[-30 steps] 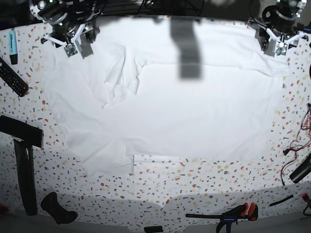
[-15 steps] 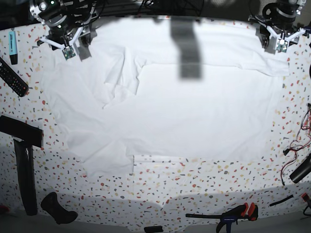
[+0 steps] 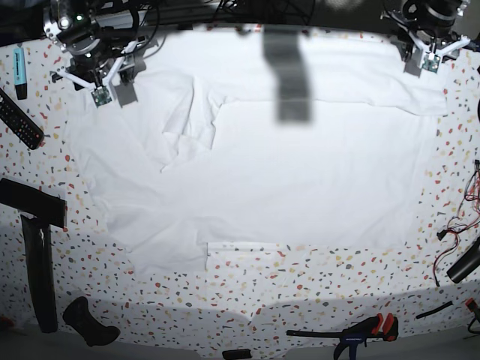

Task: Fold the T-shirt properly
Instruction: 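Move the left gripper to the shirt's side edge and grasp it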

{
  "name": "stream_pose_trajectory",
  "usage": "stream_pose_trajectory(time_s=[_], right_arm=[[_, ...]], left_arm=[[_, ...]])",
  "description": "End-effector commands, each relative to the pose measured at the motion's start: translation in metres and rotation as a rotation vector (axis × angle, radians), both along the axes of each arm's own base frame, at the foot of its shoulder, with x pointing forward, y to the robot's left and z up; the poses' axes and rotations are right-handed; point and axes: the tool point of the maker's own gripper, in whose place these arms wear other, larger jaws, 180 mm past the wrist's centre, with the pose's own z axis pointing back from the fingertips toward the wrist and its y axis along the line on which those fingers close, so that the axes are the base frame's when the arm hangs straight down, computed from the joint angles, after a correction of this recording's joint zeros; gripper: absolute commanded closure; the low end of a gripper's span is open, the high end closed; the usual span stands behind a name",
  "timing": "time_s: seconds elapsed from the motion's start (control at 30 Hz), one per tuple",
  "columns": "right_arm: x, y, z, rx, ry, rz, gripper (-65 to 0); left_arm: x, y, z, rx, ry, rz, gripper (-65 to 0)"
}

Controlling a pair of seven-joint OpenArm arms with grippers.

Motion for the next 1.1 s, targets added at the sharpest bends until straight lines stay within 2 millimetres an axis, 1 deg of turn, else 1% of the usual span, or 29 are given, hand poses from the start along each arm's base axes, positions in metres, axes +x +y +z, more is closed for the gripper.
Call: stream_pose_trajectory(time_s=[0.0,0.13,0.23,0.33,0.47,0.53,0.63,0.7,0.77,0.87,0.9,0.97,1.0,1.07], right_arm=[[0.007,-0.002,0.009,-0.006,-0.037,0.007,-27.2],[0.009,-0.001,0.012,-0.005,-0.048,0.01,-27.2],[0.016,0.004,0.022,-0.001,-0.083,0.022,-27.2],[0.026,0.01,0.038,0.0,-0.132,0.039,-27.2],[0.041,0.021,0.065,0.002,-0.213,0.068,-27.2],[0.05,0.024,0.078,0.001,-0.257,0.077,-27.2],[0.066,0.026,0.092,0.001,-0.314,0.08,-27.2],[0.073,0.023,0.096,-0.006,-0.312,0.064,-27.2],[0.078,0.018,0.094,-0.007,-0.263,0.031,-27.2],[0.086,0.014,0.095,-0.002,-0.214,-0.006,-27.2],[0.09,0.014,0.098,0.003,-0.215,-0.011,-27.2],[0.097,0.017,0.104,0.023,-0.236,-0.009,-27.2],[0.1,0.018,0.107,0.028,-0.249,-0.007,-27.2],[0.104,0.02,0.112,0.037,-0.283,0.004,-27.7]], left_arm=[[0.004,0.0,0.008,0.005,-0.023,-0.012,-27.9],[0.011,-0.006,0.018,-0.001,-0.055,-0.025,-27.9],[0.027,-0.013,0.034,-0.009,-0.12,-0.042,-27.9],[0.046,-0.022,0.057,-0.015,-0.189,-0.061,-27.9],[0.073,-0.035,0.094,-0.02,-0.296,-0.089,-27.9],[0.087,-0.039,0.111,-0.022,-0.36,-0.101,-27.9],[0.112,-0.038,0.128,-0.017,-0.439,-0.1,-27.9],[0.129,-0.037,0.14,-0.013,-0.49,-0.096,-28.0],[0.147,-0.034,0.153,-0.006,-0.539,-0.088,-28.0],[0.176,-0.03,0.177,0.003,-0.624,-0.076,-28.3],[0.186,-0.028,0.186,0.003,-0.657,-0.072,-28.9],[0.204,-0.027,0.2,-0.032,-0.712,-0.062,-32.3],[0.212,-0.027,0.204,-0.055,-0.726,-0.06,-34.6],[0.229,-0.027,0.205,-0.089,-0.723,-0.075,-37.9]])
